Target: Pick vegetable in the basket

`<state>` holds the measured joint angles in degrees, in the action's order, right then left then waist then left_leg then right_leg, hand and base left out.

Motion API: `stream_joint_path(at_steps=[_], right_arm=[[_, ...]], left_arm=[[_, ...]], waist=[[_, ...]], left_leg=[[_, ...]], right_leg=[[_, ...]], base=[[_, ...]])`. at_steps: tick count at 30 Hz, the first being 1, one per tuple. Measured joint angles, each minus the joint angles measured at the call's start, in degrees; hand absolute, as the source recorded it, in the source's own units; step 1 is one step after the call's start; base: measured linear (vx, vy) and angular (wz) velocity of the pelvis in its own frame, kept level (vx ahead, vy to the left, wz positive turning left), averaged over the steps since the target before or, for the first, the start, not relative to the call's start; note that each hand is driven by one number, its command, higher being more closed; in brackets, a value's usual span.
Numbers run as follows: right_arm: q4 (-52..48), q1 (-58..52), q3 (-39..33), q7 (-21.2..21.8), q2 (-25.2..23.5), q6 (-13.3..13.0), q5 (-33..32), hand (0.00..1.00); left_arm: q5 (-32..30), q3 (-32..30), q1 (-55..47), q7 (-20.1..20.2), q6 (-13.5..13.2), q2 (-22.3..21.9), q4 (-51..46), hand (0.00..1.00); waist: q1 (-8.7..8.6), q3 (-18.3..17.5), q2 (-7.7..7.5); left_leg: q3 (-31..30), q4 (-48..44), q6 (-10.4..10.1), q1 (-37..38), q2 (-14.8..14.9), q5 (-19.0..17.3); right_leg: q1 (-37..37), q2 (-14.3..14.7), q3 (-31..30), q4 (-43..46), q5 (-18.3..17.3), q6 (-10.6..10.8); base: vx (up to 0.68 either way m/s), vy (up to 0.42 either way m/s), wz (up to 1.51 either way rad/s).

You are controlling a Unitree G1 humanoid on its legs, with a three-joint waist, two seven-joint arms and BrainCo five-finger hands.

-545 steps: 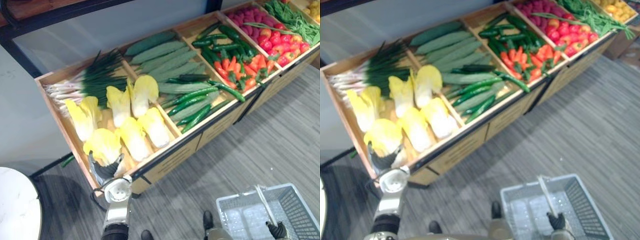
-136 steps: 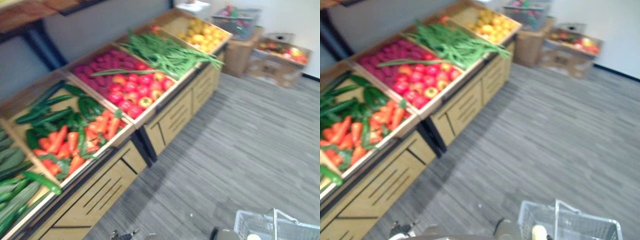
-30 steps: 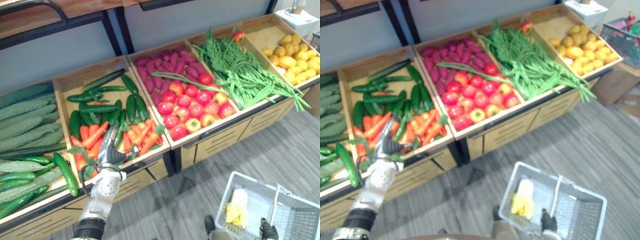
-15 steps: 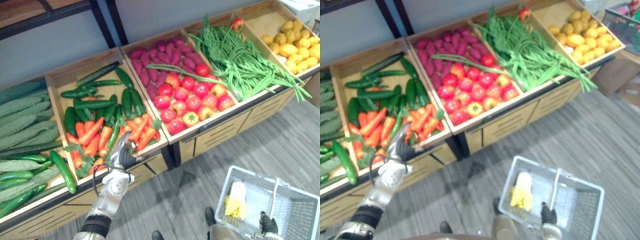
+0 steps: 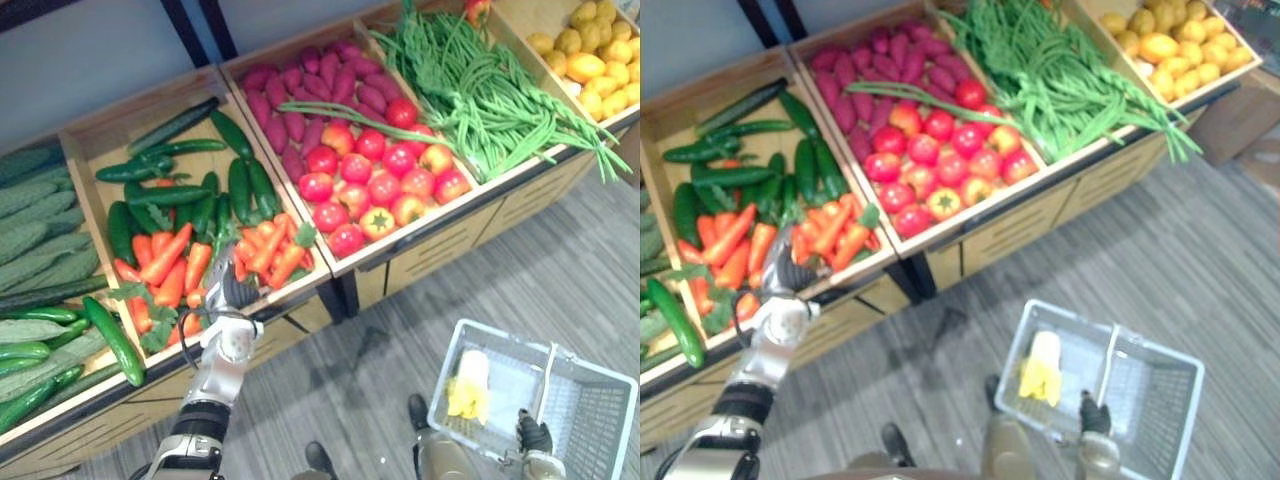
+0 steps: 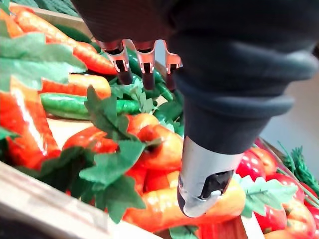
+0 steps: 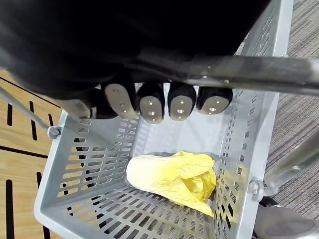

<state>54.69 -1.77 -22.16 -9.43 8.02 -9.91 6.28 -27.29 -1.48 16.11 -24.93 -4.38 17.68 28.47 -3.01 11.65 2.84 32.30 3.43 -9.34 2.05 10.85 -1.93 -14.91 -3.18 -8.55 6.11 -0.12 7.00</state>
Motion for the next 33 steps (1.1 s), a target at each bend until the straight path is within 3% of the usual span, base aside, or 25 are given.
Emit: stream_joint_path(at_steps=[18, 29, 30, 33], right_arm=[[-0.9, 1.16, -0.49, 0.01, -0.03, 0.04, -0.06, 1.0], [-1.03, 2.87, -0.48, -0.08, -0.04, 0.52, -0.06, 1.0], [-1.03, 2.87, -0.48, -0.08, -0.04, 0.51, -0.06, 1.0], [-1.57, 3.02, -0.36, -0.08, -0.07, 0.61, -0.06, 1.0]], left_arm=[[-0.44, 1.15, 5.88, 0.34, 0.02, -0.73, 1.26, 0.0], [-1.19, -1.36, 10.66, -0.07, 2.59, -0.76, 6.57, 0.0], [-1.48, -1.49, 11.01, -0.15, 2.92, -0.77, 7.02, 1.0], [-3.29, -2.73, 13.02, -1.71, 4.53, -0.82, 8.57, 1.0]], waist=[[-0.06, 2.46, -0.93], [0.0, 3.8, -1.7], [0.0, 3.9, -1.74], [-0.07, 4.49, -1.98]], left_leg=[[1.66, -0.67, 0.02, -2.15, -0.08, -0.02], [1.72, -1.24, 0.04, -3.99, -0.1, -0.01], [1.73, -1.24, 0.04, -4.02, -0.1, -0.01], [1.77, -1.61, 0.13, -4.61, -0.06, -0.07]], right_leg=[[-2.07, 0.33, -2.25, -1.98, 2.38, 0.01], [-3.81, 0.27, -2.88, -2.2, 3.13, 0.11], [-3.82, 0.27, -2.89, -2.21, 3.16, 0.13], [-4.04, 0.2, -3.06, -2.81, 3.75, 0.08]], base=[[0.0, -0.016, -0.06], [0.01, -0.007, -0.01], [0.0, 0.0, 0.0], [-0.02, -0.019, -0.02]])
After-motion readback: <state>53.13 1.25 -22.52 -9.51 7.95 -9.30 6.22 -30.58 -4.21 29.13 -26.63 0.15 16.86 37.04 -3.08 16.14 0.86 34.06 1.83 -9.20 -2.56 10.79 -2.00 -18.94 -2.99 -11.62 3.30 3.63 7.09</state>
